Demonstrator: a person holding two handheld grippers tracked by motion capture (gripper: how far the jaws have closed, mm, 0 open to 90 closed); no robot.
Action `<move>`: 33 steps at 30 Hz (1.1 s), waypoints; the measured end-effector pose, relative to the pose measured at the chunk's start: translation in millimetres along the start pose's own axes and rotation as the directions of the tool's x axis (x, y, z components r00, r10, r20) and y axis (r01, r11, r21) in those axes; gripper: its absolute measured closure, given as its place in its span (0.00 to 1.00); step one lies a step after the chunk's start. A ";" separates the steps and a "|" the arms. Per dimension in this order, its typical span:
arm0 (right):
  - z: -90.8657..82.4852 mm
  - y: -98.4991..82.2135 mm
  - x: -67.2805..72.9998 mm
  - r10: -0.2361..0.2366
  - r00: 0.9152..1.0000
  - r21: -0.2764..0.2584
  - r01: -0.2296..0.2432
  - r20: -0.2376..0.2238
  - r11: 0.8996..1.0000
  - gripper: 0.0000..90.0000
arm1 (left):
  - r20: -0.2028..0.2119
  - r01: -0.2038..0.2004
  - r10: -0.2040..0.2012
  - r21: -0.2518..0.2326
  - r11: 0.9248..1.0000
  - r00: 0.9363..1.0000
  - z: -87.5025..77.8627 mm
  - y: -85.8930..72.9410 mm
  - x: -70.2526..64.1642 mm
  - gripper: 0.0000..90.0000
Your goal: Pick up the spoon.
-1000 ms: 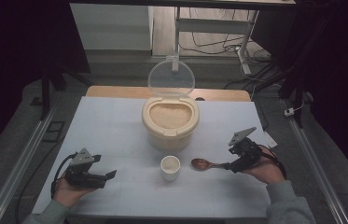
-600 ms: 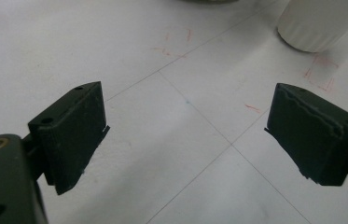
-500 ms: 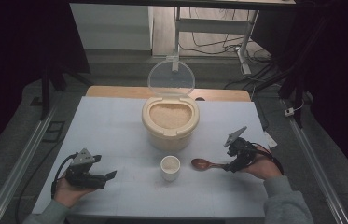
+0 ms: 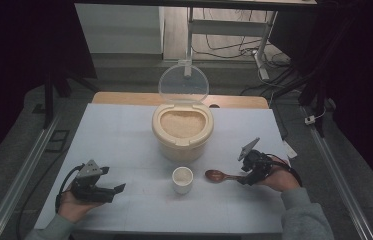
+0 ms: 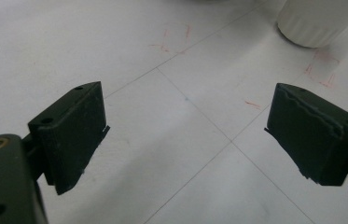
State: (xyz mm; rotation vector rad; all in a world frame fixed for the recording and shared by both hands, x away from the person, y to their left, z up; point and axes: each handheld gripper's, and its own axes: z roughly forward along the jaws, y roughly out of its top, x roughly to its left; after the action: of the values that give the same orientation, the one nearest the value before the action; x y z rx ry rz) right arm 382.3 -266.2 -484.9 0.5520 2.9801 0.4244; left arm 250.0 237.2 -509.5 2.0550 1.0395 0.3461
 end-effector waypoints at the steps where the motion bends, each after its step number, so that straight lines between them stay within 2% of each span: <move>1: 0.0 0.0 0.0 0.000 1.000 0.000 0.000 0.000 1.000 0.51 | -0.001 0.000 0.000 0.001 1.000 1.000 0.3 -0.1 -0.2 0.13; 6: 6.0 1.7 1.3 -0.025 1.000 0.027 0.026 -0.005 0.999 0.59 | 0.000 -0.004 0.004 0.007 1.000 1.000 1.1 -0.5 -0.3 0.13; 9: 6.6 1.7 0.5 -0.028 1.000 0.029 0.028 -0.007 0.999 0.60 | -0.002 -0.004 0.004 0.008 1.000 1.000 1.3 -0.7 -0.2 0.13; 13: 6.3 1.9 0.4 -0.040 0.999 0.027 0.040 -0.011 0.999 0.69 | -0.001 -0.003 0.003 0.007 1.000 1.000 1.3 -0.9 -0.1 0.13; 22: 7.8 5.3 3.8 -0.105 0.994 0.044 0.106 -0.026 0.993 0.84 | -0.001 -0.007 0.007 0.009 1.000 1.000 2.5 -1.1 -1.2 0.13; 23: 7.7 4.7 5.5 -0.136 0.990 0.038 0.137 -0.026 0.990 0.88 | 0.000 -0.007 0.007 0.011 1.000 1.000 2.7 -1.2 -1.2 0.13; 24: 7.7 4.7 5.5 -0.136 0.990 0.038 0.137 -0.026 0.990 0.88 | -0.001 -0.007 0.007 0.012 1.000 1.000 3.0 -1.3 -1.2 0.13; 26: 7.5 5.6 8.7 -0.166 0.986 0.043 0.166 -0.011 0.985 0.88 | 0.000 -0.006 0.006 0.015 1.000 1.000 3.4 -1.5 -0.9 0.13; 27: 7.6 6.0 11.0 -0.195 0.981 0.043 0.195 0.007 0.980 0.89 | -0.001 -0.005 0.005 0.016 1.000 1.000 3.7 -1.6 -0.9 0.13; 30: 6.8 5.7 13.6 -0.200 0.980 0.046 0.199 0.024 0.979 0.89 | -0.001 -0.004 0.004 0.017 1.000 1.000 4.1 -1.8 -1.1 0.13; 33: 5.6 3.3 14.8 -0.187 0.982 0.028 0.186 0.026 0.982 0.89 | -0.001 -0.003 0.003 0.018 1.000 1.000 4.3 -1.9 -0.8 0.13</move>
State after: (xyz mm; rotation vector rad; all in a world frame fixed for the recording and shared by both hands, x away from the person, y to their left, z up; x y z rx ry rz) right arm 370.4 -256.5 -489.7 0.2735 2.9770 0.3589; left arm 250.8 235.0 -513.6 2.0731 1.0439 0.3402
